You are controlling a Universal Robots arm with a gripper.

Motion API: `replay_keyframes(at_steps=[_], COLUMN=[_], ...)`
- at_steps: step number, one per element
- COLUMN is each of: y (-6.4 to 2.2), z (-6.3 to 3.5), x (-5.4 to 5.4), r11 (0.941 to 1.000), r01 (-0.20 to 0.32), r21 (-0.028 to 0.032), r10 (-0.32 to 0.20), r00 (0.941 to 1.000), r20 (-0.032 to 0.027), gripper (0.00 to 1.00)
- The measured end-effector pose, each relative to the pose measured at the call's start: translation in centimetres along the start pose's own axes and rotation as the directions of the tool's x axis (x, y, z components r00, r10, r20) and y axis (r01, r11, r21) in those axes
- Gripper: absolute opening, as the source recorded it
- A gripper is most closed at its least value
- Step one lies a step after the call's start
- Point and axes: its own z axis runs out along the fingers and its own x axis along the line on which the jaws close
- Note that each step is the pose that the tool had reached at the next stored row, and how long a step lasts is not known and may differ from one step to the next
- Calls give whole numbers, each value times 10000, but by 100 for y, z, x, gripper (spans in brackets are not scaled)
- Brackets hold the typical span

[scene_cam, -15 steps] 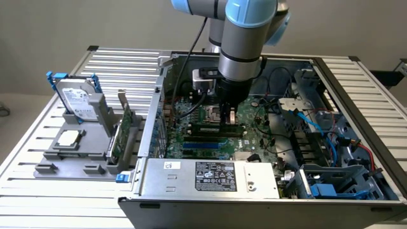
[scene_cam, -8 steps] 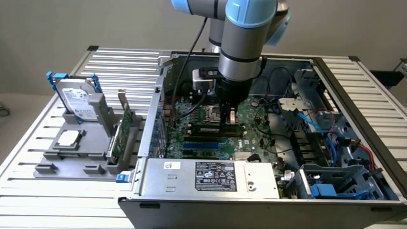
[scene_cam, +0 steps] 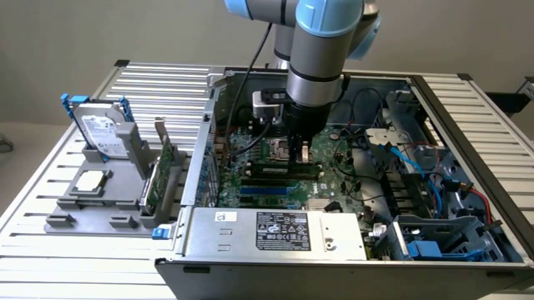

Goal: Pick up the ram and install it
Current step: 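Insert the ram into the slot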

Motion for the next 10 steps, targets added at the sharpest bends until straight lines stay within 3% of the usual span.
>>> replay_keyframes(at_steps=[10], y=[1], z=[3], x=[-16], r11=[10000], r01=[-1], r21=[-1], r10=[1], r00=[10000], r20=[-3], gripper=[14])
